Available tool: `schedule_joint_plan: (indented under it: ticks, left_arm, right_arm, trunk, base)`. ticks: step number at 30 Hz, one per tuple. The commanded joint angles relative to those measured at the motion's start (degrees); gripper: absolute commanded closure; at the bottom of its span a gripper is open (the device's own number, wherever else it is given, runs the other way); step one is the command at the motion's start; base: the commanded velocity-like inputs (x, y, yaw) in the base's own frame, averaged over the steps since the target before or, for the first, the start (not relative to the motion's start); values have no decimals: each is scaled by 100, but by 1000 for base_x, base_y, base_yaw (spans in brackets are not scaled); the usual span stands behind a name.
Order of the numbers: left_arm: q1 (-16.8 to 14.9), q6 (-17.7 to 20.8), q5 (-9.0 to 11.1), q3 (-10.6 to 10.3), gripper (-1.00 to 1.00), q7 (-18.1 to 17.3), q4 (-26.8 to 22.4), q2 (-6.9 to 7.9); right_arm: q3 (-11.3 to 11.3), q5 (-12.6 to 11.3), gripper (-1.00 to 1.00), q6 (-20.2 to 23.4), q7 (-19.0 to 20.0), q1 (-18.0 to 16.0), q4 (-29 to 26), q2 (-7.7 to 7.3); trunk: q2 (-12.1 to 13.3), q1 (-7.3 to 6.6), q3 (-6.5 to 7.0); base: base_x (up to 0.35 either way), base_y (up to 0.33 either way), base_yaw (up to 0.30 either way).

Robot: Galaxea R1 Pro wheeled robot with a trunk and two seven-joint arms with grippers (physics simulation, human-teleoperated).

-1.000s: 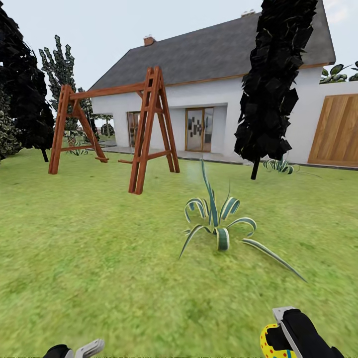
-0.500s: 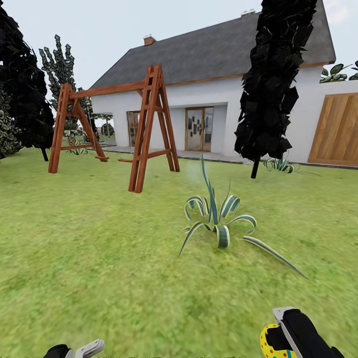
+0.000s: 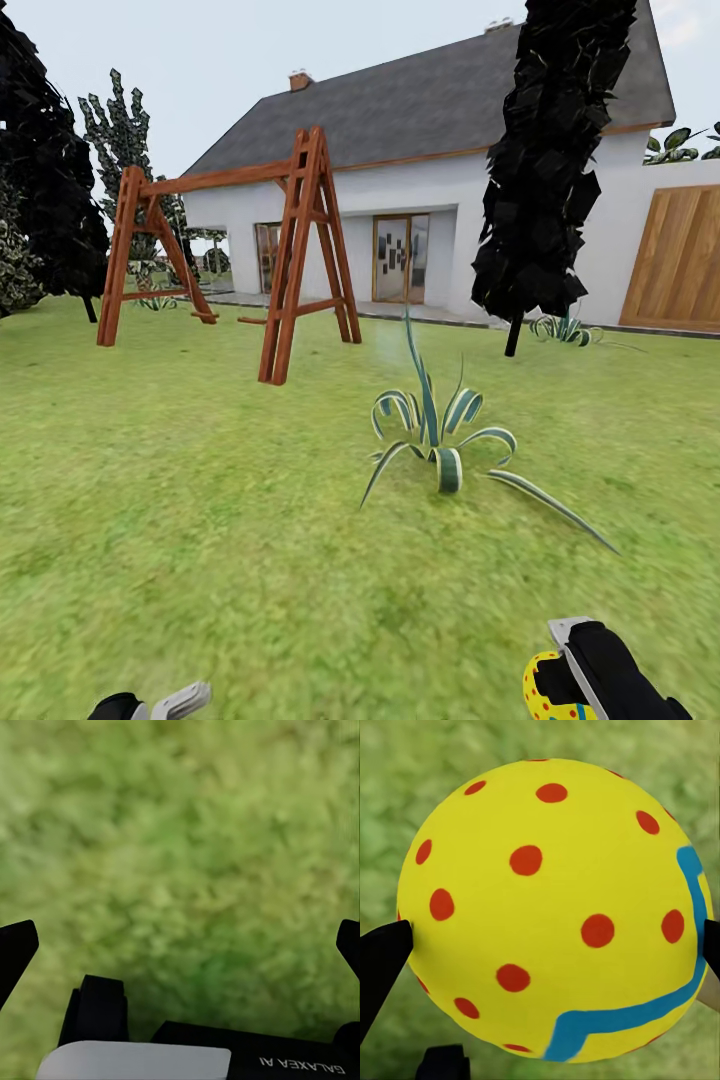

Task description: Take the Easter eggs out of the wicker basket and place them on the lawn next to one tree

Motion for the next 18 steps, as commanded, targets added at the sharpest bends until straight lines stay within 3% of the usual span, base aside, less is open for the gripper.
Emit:
schedule_joint_plan:
  ticks: [1, 9, 18]
  left_arm:
    - [-3, 28, -15, 15, -100, -23, -5, -2]
    - [-3, 28, -15, 14, -100, -26, -5, -4]
    - [-3, 28, -17, 9, -100, -21, -4, -8]
  right_arm:
    - [11, 30, 100, 25, 28, -4, -6, -5]
    - [11, 28, 100, 25, 31, -4, -6, -5]
    - [11, -8, 100, -180, 68, -4, 410, -30]
  trunk:
    - [-45, 22, -25]
    - [-365, 197, -169]
    - [-365, 197, -169]
  base:
    - [0, 0, 0]
    - [0, 0, 0]
    - [0, 0, 0]
